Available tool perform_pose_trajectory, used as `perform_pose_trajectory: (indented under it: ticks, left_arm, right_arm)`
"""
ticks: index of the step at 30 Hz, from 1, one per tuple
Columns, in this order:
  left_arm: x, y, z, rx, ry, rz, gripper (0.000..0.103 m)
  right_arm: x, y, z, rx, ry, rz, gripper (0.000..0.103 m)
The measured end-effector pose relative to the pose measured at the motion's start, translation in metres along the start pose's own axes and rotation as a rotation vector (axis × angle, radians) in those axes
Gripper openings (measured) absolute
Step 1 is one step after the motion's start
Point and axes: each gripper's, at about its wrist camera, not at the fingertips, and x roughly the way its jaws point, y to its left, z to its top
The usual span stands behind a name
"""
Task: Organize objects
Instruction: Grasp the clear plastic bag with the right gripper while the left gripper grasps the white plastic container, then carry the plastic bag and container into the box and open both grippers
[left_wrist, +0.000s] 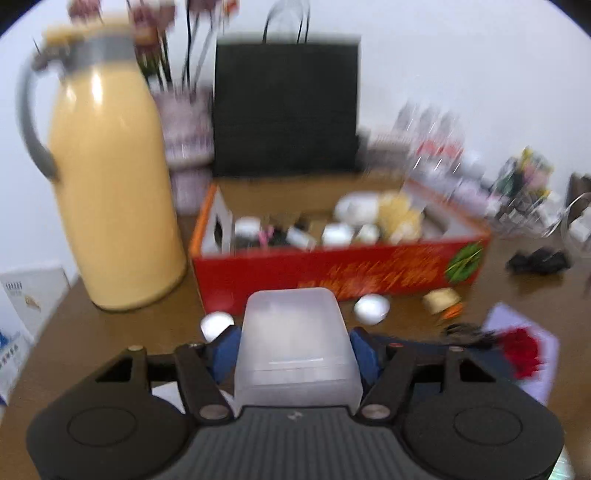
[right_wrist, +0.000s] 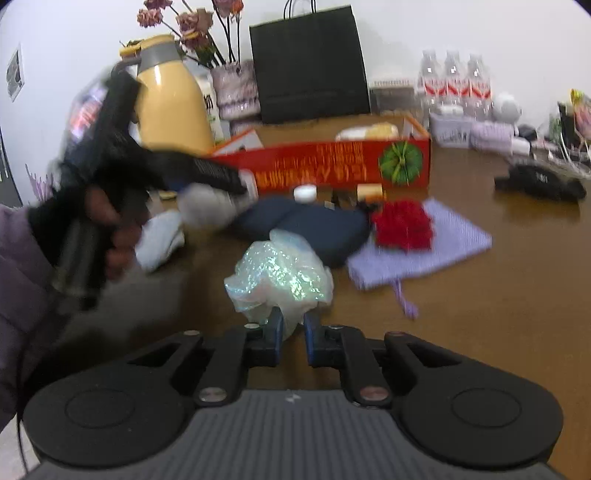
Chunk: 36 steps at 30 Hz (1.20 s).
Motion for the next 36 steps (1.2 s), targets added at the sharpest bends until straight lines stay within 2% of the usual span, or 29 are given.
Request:
perform_pose_trajectory:
  ticks: [3,8,12,15,18,22,25,27,30,33,36]
  left_arm:
    - [-0.063,0.0,-0.005,-0.036,-0.089,-0.06,0.064]
    - [-0.122,0.0,-0.026,-0.092,-0.134,-0.099,0.064]
    - [-0.129,-0.001,-0.031,-0.078,-0.117,-0.096,0.064]
    - [-0.124,0.002,-0.023,-0.091,-0.108,-0.159,0.064]
    - [-0.11,0.004,-0.004,-0.068,-0.11,-0.189,0.064]
    - [-0.066,0.002,0.051,-0.018,-0.129,-0.226,0.064]
    - [-0.003,-0.003,0.095,-0.035,-0.044,-0.263,0.064]
    - [0.045,-0.007,0.115,-0.065,0.057,-0.283,0.064]
    - [0.123,-0.012,0.131,-0.079,0.265,-0.276,0.064]
    - [0.172,-0.019,0.135,-0.086,0.367,-0.22,0.064]
    - [0.208,-0.026,0.139,-0.083,0.428,-0.252,0.067]
  right_arm:
    - [-0.019,-0.003,-0.002,0.015,-0.044,-0.013,0.011]
    - [-0.046,-0.01,0.004,0.031,-0.123,-0.021,0.007]
    - [-0.053,-0.017,0.013,0.035,-0.13,0.007,0.004]
    - [-0.056,-0.023,0.026,0.037,-0.157,0.007,0.003]
    - [-0.057,-0.028,0.048,0.016,-0.205,-0.012,0.003]
    - [-0.033,-0.04,0.103,-0.024,-0.258,-0.047,0.003]
    - [0.008,-0.058,0.16,-0.021,-0.249,-0.048,0.003]
    - [0.048,-0.075,0.201,0.008,-0.178,-0.049,0.003]
    - [0.106,-0.099,0.244,0.052,-0.035,-0.043,0.004]
    - [0.156,-0.108,0.262,0.029,0.081,-0.102,0.004]
    - [0.2,-0.111,0.257,-0.005,0.197,-0.164,0.004]
